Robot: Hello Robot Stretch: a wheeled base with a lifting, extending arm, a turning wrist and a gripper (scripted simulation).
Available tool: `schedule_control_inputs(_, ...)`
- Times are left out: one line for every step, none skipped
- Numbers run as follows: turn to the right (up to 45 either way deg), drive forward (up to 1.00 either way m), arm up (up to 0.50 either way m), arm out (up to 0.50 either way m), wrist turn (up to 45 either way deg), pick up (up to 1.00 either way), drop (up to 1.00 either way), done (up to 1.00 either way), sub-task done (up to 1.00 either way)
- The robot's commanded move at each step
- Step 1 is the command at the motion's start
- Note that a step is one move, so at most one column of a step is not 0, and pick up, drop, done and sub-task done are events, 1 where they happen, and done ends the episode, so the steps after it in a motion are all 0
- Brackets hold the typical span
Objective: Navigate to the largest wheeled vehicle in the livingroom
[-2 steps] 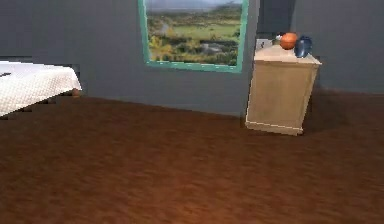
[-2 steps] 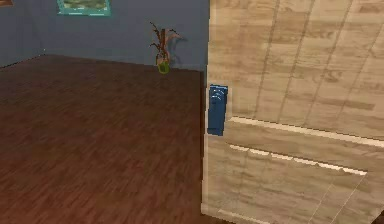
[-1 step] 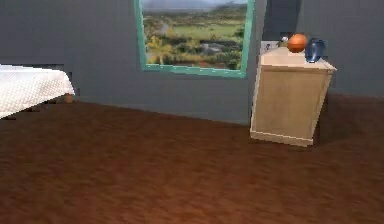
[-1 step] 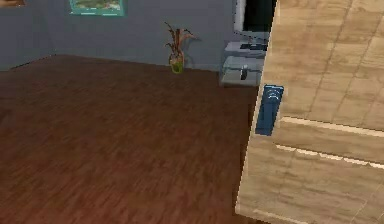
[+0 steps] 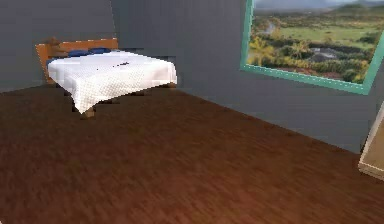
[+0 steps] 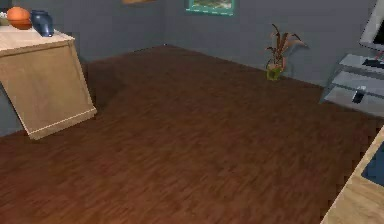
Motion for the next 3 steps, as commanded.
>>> schedule_control_inputs(0.0, 0.65, 0.00, 0.00, 0.0, 0.00, 0.00, 0.00, 0.00)
schedule_control_inputs(-42.0, 0.00, 0.00, 0.00, 0.0, 0.00, 0.00, 0.00, 0.00)
schedule_control_inputs(0.0, 0.70, 0.00, 0.00, 0.0, 0.00, 0.00, 0.00, 0.00)
